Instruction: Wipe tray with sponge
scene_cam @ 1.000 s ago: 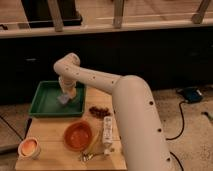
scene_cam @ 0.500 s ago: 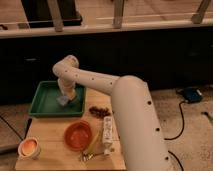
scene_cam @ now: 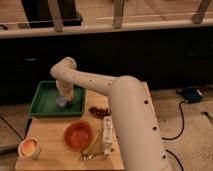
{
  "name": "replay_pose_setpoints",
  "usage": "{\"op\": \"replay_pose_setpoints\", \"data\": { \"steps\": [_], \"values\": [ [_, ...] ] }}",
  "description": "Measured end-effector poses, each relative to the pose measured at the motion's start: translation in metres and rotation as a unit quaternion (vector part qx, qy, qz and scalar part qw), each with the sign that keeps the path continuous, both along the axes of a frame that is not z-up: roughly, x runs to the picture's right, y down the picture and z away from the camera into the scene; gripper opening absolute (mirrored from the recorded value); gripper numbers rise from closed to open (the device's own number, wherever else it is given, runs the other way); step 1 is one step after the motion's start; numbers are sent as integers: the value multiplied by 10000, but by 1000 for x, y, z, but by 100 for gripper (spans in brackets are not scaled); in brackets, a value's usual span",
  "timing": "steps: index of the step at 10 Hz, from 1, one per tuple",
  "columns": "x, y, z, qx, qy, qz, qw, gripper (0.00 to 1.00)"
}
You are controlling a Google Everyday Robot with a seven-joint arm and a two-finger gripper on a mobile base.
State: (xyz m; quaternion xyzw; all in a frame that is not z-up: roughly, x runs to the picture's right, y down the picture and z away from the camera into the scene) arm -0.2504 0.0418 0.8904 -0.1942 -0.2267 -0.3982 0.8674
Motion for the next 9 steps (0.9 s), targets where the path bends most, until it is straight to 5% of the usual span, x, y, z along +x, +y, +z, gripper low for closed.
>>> {"op": "replay_pose_setpoints", "data": {
  "steps": [9],
  "values": [
    [-9,6,5,145,-148,-219,9995,3]
  ]
}}
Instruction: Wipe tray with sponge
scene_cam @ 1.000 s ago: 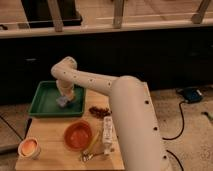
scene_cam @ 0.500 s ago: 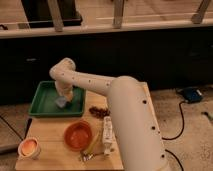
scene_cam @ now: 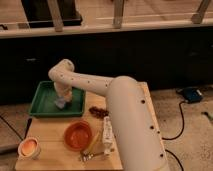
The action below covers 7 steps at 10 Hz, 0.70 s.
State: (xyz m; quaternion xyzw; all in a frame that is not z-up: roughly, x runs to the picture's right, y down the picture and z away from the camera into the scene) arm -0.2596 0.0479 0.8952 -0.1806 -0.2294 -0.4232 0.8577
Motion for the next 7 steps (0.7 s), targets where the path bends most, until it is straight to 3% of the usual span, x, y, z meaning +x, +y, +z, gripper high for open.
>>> {"op": "replay_pose_setpoints", "data": {
  "steps": [7],
  "values": [
    [-4,8,0,107,-107,-183,9997,3]
  ]
}}
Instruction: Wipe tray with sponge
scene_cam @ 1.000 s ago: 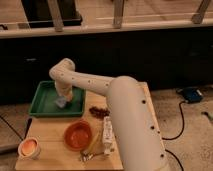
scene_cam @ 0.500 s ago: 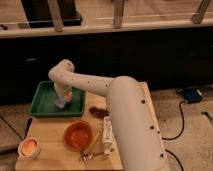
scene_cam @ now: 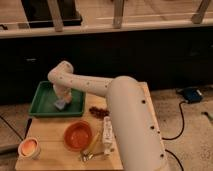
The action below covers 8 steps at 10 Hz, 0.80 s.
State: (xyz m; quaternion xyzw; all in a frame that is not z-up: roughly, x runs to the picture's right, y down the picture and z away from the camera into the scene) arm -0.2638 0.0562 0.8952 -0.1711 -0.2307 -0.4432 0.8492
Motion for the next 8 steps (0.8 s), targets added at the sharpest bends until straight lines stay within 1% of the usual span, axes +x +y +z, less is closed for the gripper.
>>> {"op": "replay_pose_setpoints", "data": {
  "steps": [8],
  "values": [
    [-1,8,-2,105,-122,-178,9997,3]
  ]
}}
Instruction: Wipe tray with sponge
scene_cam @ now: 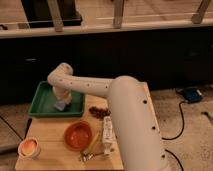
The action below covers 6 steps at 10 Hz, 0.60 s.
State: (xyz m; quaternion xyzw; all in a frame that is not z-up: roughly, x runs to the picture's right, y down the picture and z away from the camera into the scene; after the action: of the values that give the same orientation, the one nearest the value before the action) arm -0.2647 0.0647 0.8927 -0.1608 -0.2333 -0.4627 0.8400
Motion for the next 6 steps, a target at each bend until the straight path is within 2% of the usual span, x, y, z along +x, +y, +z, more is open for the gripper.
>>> {"op": "replay_pose_setpoints", "data": {
  "steps": [6],
  "values": [
    [-2,8,-3,49,-84,-158,9998,3]
  ]
}}
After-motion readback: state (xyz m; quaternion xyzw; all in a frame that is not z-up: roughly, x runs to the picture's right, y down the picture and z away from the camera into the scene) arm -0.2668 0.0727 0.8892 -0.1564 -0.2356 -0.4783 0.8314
